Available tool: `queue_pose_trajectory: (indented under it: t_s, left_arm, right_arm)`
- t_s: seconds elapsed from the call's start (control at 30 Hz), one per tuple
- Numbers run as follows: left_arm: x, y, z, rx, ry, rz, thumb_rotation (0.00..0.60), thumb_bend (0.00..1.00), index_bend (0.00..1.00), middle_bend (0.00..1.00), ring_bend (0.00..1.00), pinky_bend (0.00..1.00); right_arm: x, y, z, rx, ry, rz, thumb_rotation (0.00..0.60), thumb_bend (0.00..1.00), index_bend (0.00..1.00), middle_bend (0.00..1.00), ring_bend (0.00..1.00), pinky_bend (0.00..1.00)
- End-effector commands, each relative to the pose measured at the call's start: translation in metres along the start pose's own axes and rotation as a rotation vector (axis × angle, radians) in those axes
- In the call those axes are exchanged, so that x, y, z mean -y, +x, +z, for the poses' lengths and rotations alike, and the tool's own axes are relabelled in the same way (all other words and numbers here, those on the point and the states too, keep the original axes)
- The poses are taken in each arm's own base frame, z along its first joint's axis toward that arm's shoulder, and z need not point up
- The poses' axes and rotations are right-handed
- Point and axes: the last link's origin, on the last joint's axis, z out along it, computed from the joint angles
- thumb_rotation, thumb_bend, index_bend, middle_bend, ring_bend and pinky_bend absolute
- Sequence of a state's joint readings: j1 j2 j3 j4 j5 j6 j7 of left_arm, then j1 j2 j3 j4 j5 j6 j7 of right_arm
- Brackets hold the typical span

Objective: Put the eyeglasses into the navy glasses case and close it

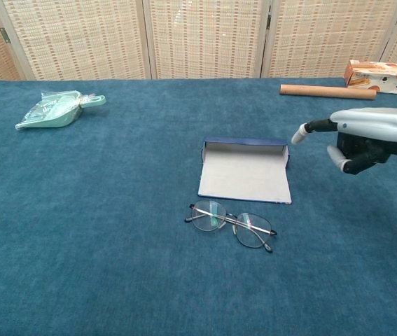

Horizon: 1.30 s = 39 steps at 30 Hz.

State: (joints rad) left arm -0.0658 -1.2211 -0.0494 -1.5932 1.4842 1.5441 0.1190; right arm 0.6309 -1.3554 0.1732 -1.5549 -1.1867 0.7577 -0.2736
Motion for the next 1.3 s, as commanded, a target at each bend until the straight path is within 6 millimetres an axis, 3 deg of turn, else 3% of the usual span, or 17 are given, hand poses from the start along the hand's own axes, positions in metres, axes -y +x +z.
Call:
queue_pose_trajectory:
  t_s: [0.03,0.3,0.47,0.87,1.0,1.17,1.23,1.3]
  left_arm:
    - [0.001,-0.001,-0.001,0.004,0.005,0.003,0.600,0.19,0.14,0.10,0.10,0.20]
    - [0.006,-0.001,-0.002,0.008,0.024,0.011,0.600,0.19,0.14,0.10,0.10,0.20]
    - [0.008,-0.002,-0.002,0.019,0.029,0.019,0.600,0.19,0.14,0.10,0.10,0.20]
    - [0.012,-0.002,-0.002,0.024,0.050,0.028,0.600,0.19,0.14,0.10,0.10,0.20]
    - [0.015,-0.002,-0.004,0.024,0.060,0.028,0.600,0.19,0.14,0.10,0.10,0.20]
    - [0.014,-0.002,-0.004,0.027,0.057,0.028,0.600,0.19,0.14,0.10,0.10,0.20]
    - [0.013,-0.002,-0.004,0.025,0.050,0.027,0.600,0.19,0.14,0.10,0.10,0.20]
    - [0.012,0.000,-0.005,0.018,0.046,0.024,0.600,0.19,0.14,0.10,0.10,0.20]
  right_arm:
    - [0.006,-0.003,0.020,0.039,0.000,-0.030,0.600,0.82,0.15,1.00,1.00,0.96]
    - [0.017,-0.008,0.043,0.080,0.009,-0.060,0.600,0.84,0.15,1.00,1.00,0.96]
    - [0.012,-0.009,0.054,0.107,-0.013,-0.093,0.600,0.84,0.15,1.00,1.00,0.96]
    - [0.013,0.025,0.105,0.034,-0.086,-0.133,0.600,0.83,0.15,1.00,1.00,0.96]
    - [0.023,0.030,0.099,0.022,-0.044,-0.149,0.600,0.78,0.15,1.00,1.00,0.96]
    - [0.045,0.027,0.068,0.019,0.069,-0.111,0.600,0.73,0.15,1.00,1.00,0.96]
    - [0.055,0.023,0.058,0.024,0.118,-0.104,0.600,0.63,0.15,1.00,1.00,0.96]
    - [0.067,0.019,0.050,0.018,0.170,-0.113,0.600,0.45,0.17,1.00,1.00,0.96]
